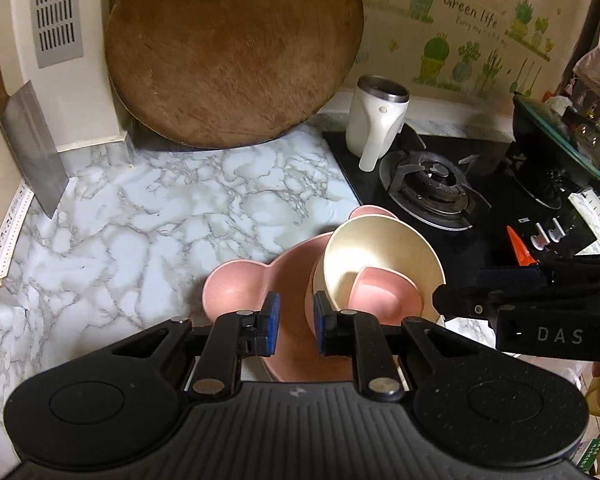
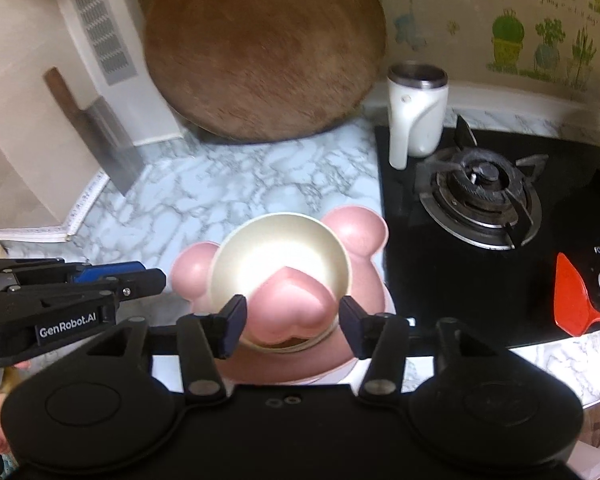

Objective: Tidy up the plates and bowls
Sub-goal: 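Carry the bowl stack over the pink bear plate and lower it, then open both grippers and pull them back from the bowls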

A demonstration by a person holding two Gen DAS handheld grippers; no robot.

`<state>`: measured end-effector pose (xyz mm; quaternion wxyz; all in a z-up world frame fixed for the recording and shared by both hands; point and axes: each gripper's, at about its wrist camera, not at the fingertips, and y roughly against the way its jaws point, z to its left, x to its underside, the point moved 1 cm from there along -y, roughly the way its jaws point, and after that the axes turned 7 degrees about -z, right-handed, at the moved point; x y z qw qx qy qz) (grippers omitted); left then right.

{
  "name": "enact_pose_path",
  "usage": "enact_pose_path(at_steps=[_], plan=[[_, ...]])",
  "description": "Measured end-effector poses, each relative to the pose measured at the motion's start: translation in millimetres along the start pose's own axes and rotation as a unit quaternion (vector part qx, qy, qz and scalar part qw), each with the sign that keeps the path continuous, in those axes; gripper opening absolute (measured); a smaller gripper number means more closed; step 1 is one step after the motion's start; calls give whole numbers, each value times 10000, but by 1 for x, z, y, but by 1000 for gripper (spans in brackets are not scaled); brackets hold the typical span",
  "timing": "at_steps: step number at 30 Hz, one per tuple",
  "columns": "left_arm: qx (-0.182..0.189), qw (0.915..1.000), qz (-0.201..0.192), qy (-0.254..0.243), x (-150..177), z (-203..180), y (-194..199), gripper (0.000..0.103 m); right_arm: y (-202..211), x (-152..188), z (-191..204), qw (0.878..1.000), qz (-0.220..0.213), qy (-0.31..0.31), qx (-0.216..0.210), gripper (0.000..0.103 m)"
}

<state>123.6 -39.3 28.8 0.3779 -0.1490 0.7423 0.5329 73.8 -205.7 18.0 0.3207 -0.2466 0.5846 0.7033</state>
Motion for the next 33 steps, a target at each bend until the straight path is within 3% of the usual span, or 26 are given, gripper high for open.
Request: enact_pose_path(at_steps=[5, 16, 19, 21, 23, 28, 30, 33], plan=[[-47, 9998, -193, -9, 11, 10, 20, 17, 16, 9, 12, 9992, -349, 113, -179, 64], [-99, 9988, -470, 104, 31, 33, 50, 18, 34, 30, 37, 9965, -696, 387, -261, 72], [-25, 9984, -557, 115, 36, 37, 56, 32, 39, 36, 43, 9954, -797, 478, -233, 76], [-3, 9977, -672, 88, 39, 38, 61, 53, 42, 39, 46, 9947, -874, 488, -232, 80], [-20, 9968, -797, 94, 42, 38, 66, 64, 45, 41, 46, 9942, -936, 472, -225, 81], [-111, 9950, -954, 258, 51, 40, 75, 66, 51, 48, 44, 9915, -1127, 524, -380, 94], [-183, 9942, -1020, 279, 55, 38, 77, 76, 53, 51, 44, 9895, -1222, 617, -463, 101], [-267, 9936, -1060, 275, 64, 31, 78, 78, 57, 55, 42, 9862, -1383, 724, -549, 103]])
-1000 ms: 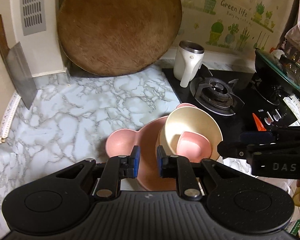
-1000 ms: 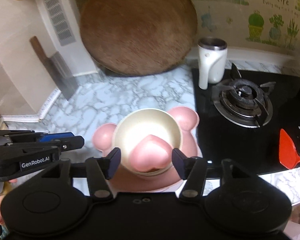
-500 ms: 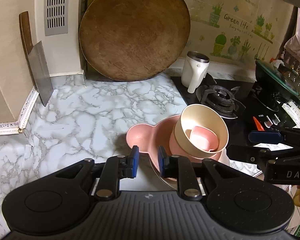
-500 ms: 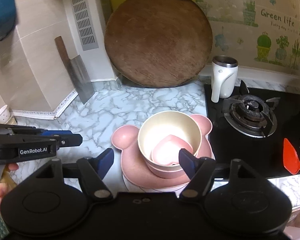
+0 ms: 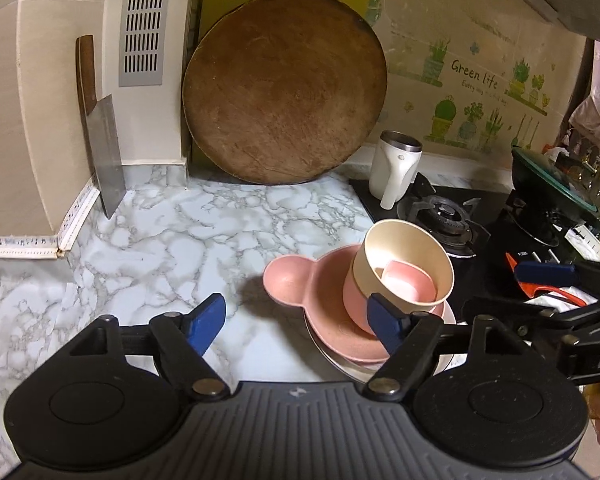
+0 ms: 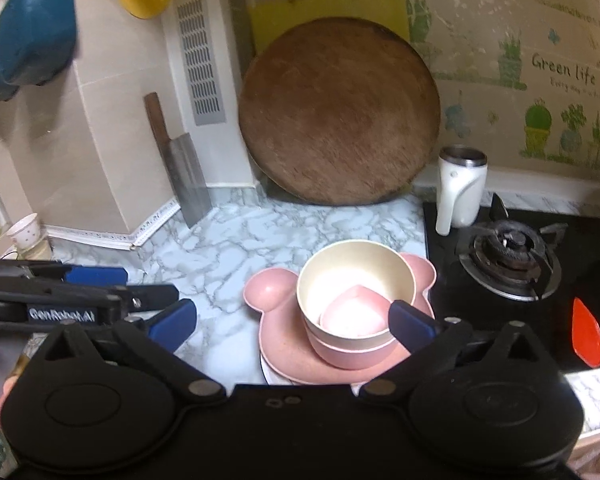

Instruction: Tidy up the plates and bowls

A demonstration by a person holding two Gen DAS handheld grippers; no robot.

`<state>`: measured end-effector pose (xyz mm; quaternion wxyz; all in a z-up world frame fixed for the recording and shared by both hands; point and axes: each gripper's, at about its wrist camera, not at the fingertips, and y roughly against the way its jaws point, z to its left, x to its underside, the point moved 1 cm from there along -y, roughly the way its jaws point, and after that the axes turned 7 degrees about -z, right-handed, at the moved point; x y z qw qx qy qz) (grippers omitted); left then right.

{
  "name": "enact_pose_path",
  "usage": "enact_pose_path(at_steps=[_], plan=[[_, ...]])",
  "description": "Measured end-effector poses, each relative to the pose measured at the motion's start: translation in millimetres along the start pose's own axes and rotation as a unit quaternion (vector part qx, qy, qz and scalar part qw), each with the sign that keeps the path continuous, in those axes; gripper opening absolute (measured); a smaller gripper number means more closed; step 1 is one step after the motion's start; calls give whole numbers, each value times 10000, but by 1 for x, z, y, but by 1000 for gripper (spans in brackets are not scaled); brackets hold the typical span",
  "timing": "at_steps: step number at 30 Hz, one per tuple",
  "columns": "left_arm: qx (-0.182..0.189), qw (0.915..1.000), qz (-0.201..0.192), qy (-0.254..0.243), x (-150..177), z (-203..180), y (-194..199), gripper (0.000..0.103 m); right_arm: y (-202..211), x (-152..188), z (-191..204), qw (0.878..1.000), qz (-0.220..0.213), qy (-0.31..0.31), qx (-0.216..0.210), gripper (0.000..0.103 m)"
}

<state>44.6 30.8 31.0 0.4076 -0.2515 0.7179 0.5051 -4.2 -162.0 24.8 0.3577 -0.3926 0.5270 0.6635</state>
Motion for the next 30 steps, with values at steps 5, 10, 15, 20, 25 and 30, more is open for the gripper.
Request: enact_pose_path(at_steps=[5, 10, 15, 20, 25, 30], plan=[[-111, 9998, 65, 120, 14, -11, 4, 84, 7, 6, -3, 9999, -50, 65, 76, 103], [-214, 9992, -84, 329, 27, -19, 15, 103, 18, 16, -8, 9999, -76, 117, 73, 103], [-473, 9980, -68, 409, 34, -28, 22, 103, 27, 27, -12, 9996, -154, 119, 226, 103], [-667, 9970, -6, 397, 43, -39, 29, 103, 35, 33, -19, 9994, -169, -33, 289, 103], [-758, 9956, 38, 542, 50, -43, 33, 103, 41, 39, -24, 9994, -130, -186, 272, 103], [-786, 9951, 89, 598, 54, -48, 35, 103, 45, 41, -27, 9992, -178, -225, 277, 103]])
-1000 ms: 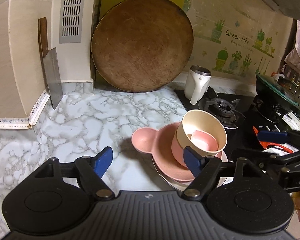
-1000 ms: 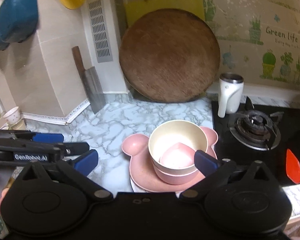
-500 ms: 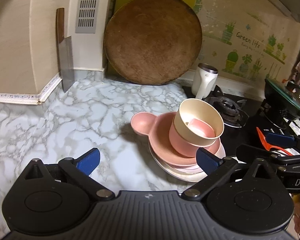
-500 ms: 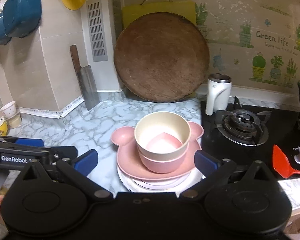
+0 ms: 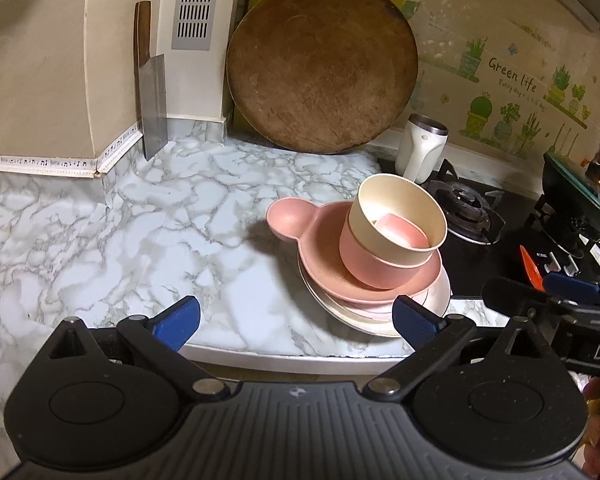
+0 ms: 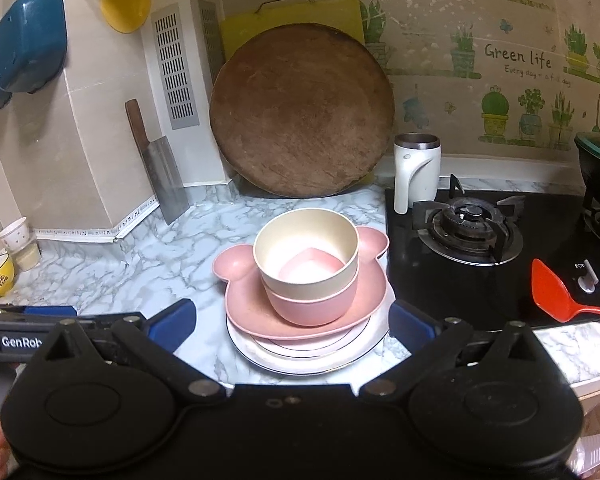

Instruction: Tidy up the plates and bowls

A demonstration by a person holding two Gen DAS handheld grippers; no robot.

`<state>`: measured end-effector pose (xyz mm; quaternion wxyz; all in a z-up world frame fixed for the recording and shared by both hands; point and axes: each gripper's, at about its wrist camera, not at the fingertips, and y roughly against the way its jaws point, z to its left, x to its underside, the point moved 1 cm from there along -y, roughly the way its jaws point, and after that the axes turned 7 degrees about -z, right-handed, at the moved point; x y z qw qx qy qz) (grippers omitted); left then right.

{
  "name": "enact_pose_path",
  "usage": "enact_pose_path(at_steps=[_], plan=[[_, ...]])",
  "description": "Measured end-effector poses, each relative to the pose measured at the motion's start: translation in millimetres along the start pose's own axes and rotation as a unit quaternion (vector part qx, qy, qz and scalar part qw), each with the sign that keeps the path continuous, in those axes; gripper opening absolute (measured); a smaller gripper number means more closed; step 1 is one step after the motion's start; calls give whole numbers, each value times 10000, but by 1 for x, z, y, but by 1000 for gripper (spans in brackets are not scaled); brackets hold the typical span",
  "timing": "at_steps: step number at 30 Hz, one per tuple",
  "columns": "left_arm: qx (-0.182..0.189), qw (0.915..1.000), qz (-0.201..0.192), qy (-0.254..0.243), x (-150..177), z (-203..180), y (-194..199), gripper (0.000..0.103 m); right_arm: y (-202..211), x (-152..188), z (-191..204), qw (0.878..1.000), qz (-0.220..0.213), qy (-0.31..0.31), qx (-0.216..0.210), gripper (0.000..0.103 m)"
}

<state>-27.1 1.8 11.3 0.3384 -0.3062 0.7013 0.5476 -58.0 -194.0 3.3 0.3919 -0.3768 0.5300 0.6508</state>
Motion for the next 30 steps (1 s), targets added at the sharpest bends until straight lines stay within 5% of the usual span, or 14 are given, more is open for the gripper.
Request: enact_pose_path(at_steps=[30], plan=[[-133, 9999, -66, -13, 1, 0, 9, 103, -5, 0, 4, 9996, 135, 28, -232, 103]])
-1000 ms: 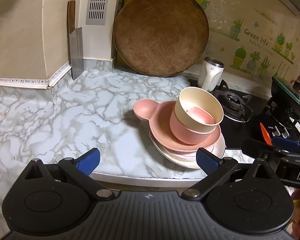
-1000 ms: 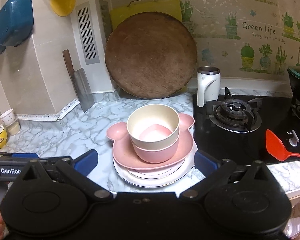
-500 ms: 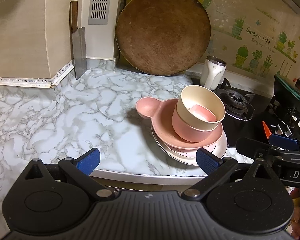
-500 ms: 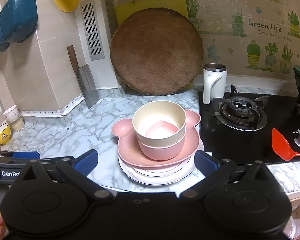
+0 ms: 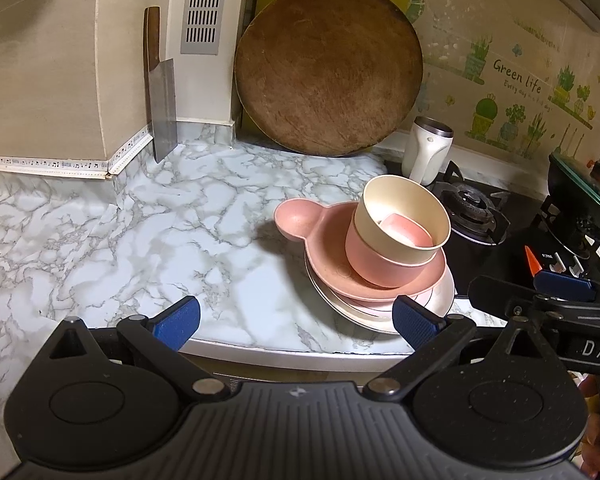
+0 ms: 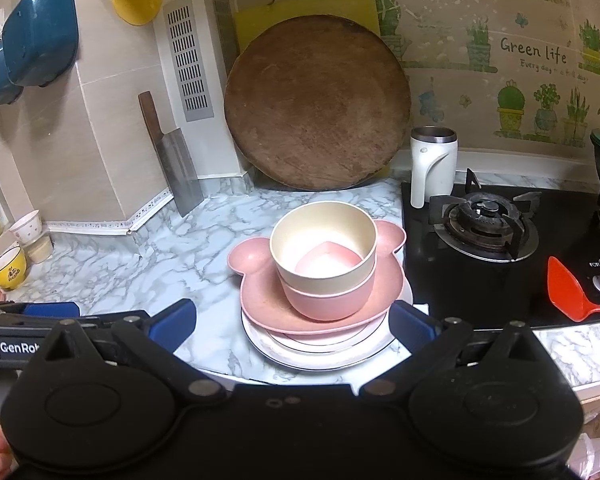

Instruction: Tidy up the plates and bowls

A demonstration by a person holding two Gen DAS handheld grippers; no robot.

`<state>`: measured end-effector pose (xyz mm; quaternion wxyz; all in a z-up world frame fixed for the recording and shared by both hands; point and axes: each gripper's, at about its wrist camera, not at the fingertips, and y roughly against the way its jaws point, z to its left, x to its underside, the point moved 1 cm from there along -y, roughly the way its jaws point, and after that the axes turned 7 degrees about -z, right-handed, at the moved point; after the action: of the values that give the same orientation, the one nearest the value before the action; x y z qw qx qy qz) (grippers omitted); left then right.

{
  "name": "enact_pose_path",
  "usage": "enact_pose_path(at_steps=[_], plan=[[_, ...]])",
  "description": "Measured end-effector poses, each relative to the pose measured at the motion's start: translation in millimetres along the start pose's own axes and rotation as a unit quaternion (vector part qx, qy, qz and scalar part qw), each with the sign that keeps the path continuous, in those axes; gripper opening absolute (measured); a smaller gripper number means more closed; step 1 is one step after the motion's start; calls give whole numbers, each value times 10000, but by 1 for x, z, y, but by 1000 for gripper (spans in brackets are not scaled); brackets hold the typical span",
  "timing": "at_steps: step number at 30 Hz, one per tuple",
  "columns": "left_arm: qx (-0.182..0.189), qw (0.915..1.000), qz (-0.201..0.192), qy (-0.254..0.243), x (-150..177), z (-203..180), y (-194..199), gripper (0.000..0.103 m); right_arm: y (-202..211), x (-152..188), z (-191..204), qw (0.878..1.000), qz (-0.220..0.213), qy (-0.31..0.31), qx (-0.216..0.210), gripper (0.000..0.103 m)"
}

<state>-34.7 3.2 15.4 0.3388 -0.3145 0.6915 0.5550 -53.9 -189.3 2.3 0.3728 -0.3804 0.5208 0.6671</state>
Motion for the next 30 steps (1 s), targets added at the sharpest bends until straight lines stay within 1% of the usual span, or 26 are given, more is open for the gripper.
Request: enact_pose_path(at_steps=[30], plan=[[20, 10000, -18, -24, -2, -4, 1, 103, 3, -2, -3, 10000, -1, 0, 19, 103]])
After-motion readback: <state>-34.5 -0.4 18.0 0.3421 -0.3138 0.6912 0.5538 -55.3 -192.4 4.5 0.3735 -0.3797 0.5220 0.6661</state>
